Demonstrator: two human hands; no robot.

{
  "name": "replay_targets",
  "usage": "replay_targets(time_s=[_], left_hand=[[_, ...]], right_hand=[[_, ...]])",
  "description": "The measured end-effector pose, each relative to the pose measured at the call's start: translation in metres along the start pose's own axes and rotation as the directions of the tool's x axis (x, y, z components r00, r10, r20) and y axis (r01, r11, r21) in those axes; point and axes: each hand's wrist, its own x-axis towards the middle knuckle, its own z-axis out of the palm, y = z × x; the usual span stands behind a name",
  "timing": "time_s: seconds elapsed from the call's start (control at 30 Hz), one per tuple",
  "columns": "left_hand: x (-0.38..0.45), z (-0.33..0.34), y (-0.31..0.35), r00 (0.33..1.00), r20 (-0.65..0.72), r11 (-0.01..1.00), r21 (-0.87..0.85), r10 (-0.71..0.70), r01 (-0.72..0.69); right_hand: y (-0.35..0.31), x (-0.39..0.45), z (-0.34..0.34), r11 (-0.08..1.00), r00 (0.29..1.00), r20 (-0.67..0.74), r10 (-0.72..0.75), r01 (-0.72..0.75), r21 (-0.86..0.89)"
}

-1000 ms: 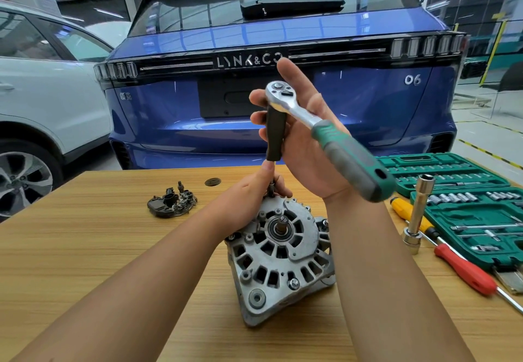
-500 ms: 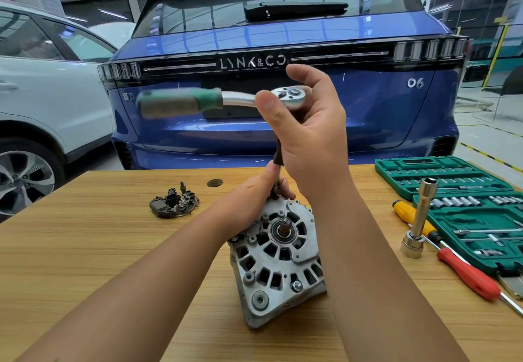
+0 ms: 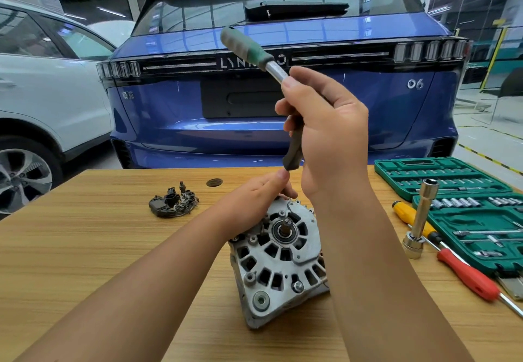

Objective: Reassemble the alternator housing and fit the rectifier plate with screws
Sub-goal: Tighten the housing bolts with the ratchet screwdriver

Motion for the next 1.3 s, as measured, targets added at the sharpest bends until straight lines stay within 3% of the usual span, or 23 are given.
replay_targets(time_s=[0.17, 0.33, 0.53, 0.67, 0.77, 0.9, 0.97, 1.1, 1.2, 1.23, 1.3], left_hand=[[-0.002, 0.000, 0.003, 1.000, 0.009, 1.000, -0.003, -0.008, 0.008], [-0.003, 0.000, 0.001, 0.999, -0.039, 1.000, -0.008, -0.002, 0.001], [-0.001, 0.000, -0.004, 0.999, -0.039, 0.999, -0.042, 0.006, -0.008], [0.000, 0.000, -0.007, 0.998, -0.055, 0.998, -0.047, 0.027, -0.029], [0.001, 0.000, -0.006, 0.997, -0.060, 0.999, -0.002, 0.053, -0.053], [0.001, 0.000, -0.007, 0.994, -0.105, 1.000, 0.006, 0.030, -0.029], [0.001, 0.001, -0.008, 0.995, -0.096, 0.999, -0.028, -0.026, 0.023], [-0.001, 0.002, -0.005, 0.992, -0.112, 0.998, -0.050, -0.052, 0.047], [-0.002, 0.001, -0.003, 0.996, -0.093, 1.000, -0.018, -0.006, 0.005], [-0.001, 0.001, -0.004, 0.997, -0.077, 1.000, -0.023, 0.001, -0.003], [-0.001, 0.001, -0.004, 0.998, -0.069, 0.999, -0.050, 0.014, -0.017]], right_hand=[[-0.006, 0.002, -0.005, 0.984, 0.985, 0.071, 0.156, -0.161, 0.079], [-0.014, 0.006, -0.009, 0.877, 0.902, 0.250, 0.352, -0.411, 0.249], [-0.009, 0.010, -0.014, 0.831, 0.896, 0.306, 0.321, -0.422, 0.362], [0.008, 0.009, -0.007, 0.928, 0.972, 0.231, 0.040, -0.122, 0.352], [0.022, 0.006, -0.005, 0.974, 0.942, 0.253, -0.220, 0.200, 0.105], [0.033, 0.008, -0.006, 0.784, 0.799, 0.280, -0.532, 0.590, -0.193], [0.035, 0.007, -0.005, 0.729, 0.759, 0.313, -0.571, 0.644, -0.233], [0.028, 0.008, -0.017, 0.824, 0.779, 0.486, -0.397, 0.535, -0.185], [0.015, 0.012, -0.020, 0.974, 0.837, 0.530, -0.138, 0.212, -0.082], [0.013, 0.015, -0.020, 0.991, 0.865, 0.500, -0.044, 0.100, -0.086], [0.013, 0.021, -0.024, 0.999, 0.849, 0.526, 0.051, -0.034, -0.043]])
